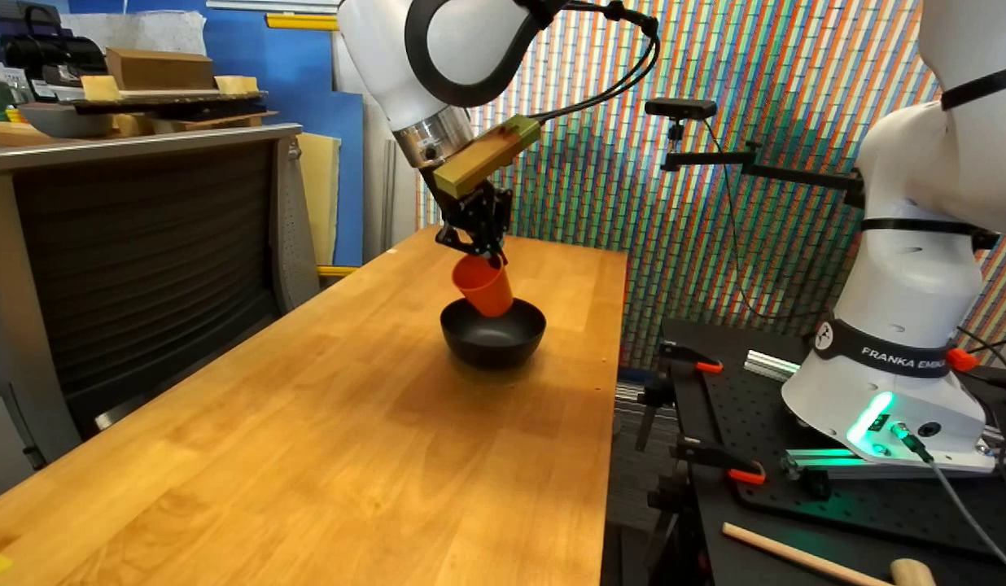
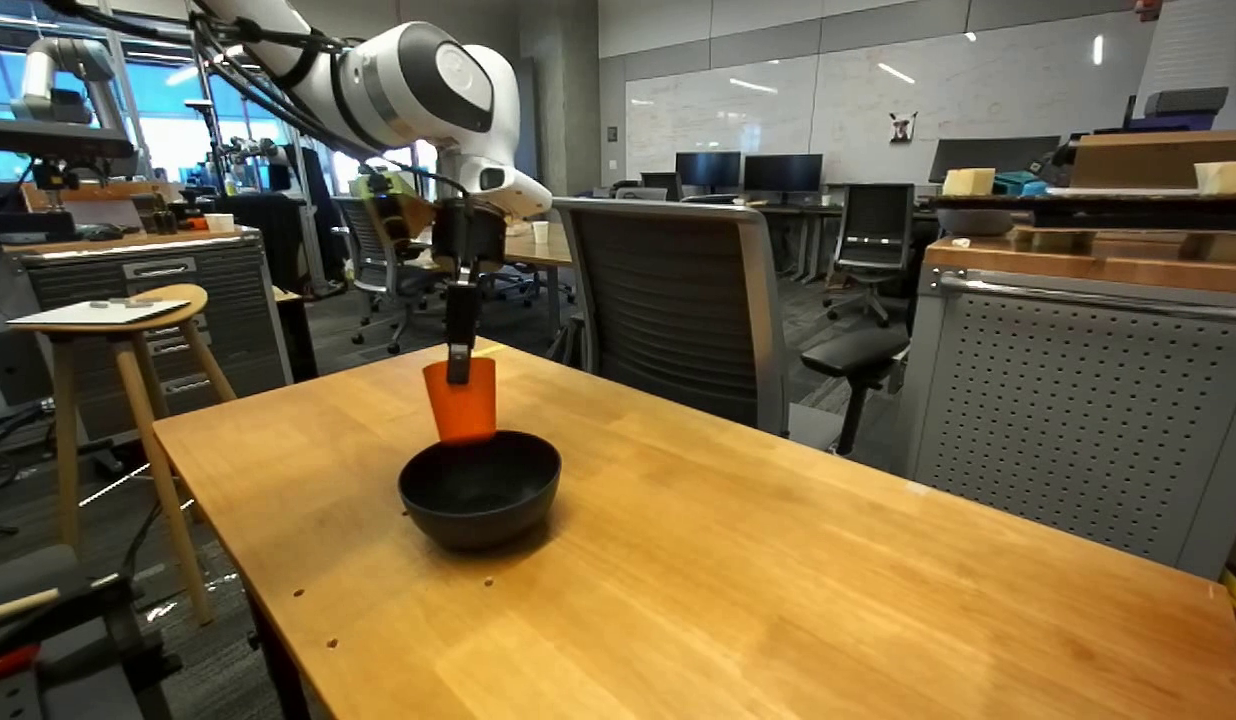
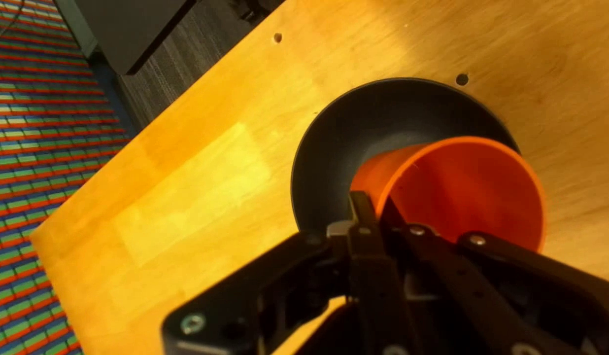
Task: Pick up the orange cup from the table and put it in the black bowl.
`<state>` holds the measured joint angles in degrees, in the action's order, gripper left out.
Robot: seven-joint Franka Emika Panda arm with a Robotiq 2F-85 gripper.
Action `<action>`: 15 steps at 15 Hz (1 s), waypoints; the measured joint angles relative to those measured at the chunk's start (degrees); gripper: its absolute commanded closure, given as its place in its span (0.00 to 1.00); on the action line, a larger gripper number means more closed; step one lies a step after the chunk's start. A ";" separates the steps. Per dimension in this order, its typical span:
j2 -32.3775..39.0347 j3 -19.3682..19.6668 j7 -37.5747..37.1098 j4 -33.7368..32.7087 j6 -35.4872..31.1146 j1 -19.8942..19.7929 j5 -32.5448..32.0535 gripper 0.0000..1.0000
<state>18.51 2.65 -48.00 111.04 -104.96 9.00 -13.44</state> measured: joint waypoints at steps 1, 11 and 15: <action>0.51 0.02 0.43 0.59 -0.72 -0.94 0.99 0.99; 6.87 0.56 9.78 1.82 -9.19 -7.82 10.36 0.39; 6.01 0.50 11.97 1.60 -9.33 -7.26 10.43 0.10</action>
<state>24.52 3.15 -36.03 112.64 -114.29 1.74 -3.02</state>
